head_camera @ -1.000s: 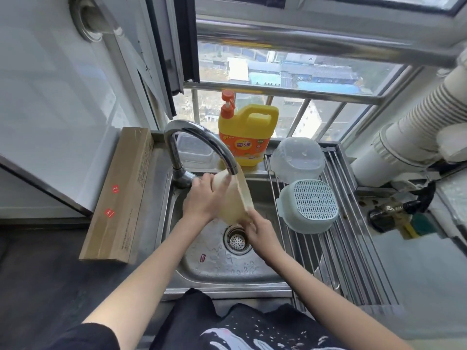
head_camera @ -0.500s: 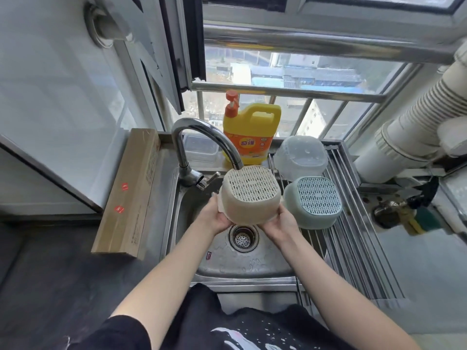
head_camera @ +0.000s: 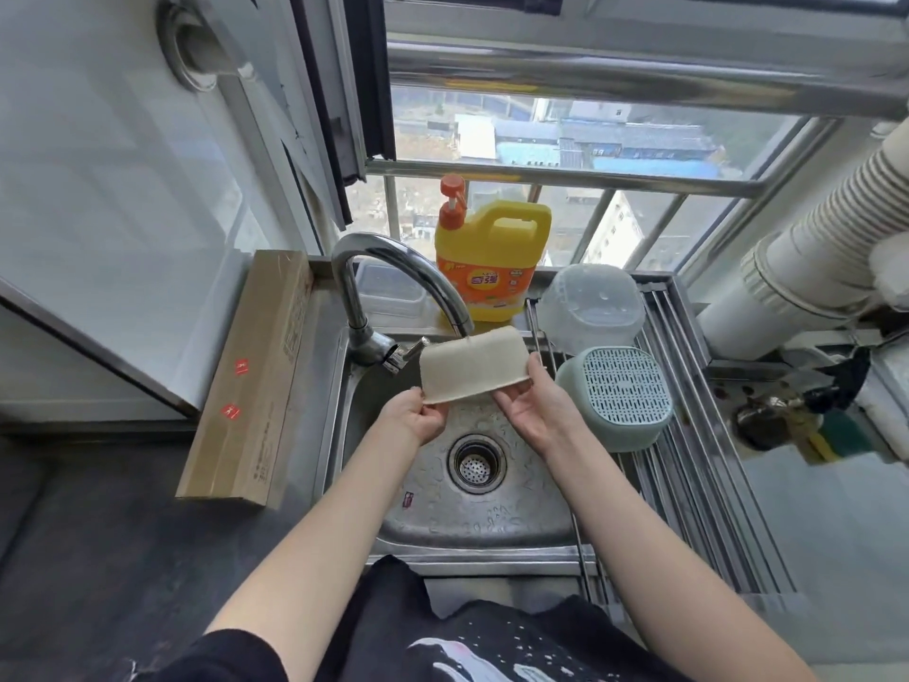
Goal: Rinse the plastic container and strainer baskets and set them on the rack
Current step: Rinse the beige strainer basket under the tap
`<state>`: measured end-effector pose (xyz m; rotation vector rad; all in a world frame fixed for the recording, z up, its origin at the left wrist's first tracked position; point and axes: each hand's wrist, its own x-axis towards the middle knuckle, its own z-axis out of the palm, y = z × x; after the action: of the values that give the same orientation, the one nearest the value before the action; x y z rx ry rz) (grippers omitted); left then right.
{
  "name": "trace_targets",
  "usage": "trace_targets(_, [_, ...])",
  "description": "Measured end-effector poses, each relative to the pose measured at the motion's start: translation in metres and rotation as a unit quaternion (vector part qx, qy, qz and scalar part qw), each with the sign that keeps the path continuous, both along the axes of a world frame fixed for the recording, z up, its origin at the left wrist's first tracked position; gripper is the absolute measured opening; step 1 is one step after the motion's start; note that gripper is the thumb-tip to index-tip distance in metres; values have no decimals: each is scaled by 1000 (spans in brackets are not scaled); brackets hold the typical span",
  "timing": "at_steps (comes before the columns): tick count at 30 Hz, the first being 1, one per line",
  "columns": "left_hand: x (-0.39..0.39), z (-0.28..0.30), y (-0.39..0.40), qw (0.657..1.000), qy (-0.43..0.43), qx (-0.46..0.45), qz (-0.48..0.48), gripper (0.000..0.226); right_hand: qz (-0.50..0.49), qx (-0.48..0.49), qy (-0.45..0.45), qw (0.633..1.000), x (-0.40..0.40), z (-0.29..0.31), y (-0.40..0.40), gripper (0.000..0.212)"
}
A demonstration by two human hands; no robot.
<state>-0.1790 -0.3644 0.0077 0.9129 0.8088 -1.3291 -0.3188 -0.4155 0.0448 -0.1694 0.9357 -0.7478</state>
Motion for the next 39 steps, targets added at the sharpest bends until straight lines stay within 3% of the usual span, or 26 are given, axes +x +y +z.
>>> trace_targets(6, [-4, -6, 8, 999, 33, 1, 0, 33, 60, -61, 66, 994, -1, 1, 1, 24])
trace_targets(10, [-16, -7, 20, 999, 22, -5, -46, 39, 94, -47, 125, 987, -8, -8, 4, 43])
trace_targets(13, [-25, -14, 34, 999, 12, 3, -44, 29, 133, -55, 183, 973, -10, -13, 10, 52])
trace_targets(16, [-22, -31, 45, 996, 2, 37, -79, 15, 200, -106, 243, 943, -2, -10, 19, 46])
trace_targets(19, [-22, -44, 51, 994, 0, 64, -94, 14, 265, -206, 303, 892, 11, -6, 24, 40])
trace_targets(22, [-26, -47, 56, 993, -14, 43, -108, 26, 281, -279, 353, 848, 26, 0, 23, 53])
trace_targets(25, [-28, -48, 59, 992, -45, -6, -117, 26, 271, -288, 387, 833, 39, 4, 14, 57])
trace_targets(32, [-20, -43, 50, 983, -105, -135, -67, 34, 227, -186, 403, 867, 23, -21, -13, 63])
trace_targets(36, [-10, -40, 50, 937, -282, -179, -101, 49, 250, -135, 365, 887, -5, -32, -21, 52])
trace_targets(39, [-6, -25, 43, 877, -428, -155, -150, 35, 242, -105, 263, 928, -15, -32, -25, 43])
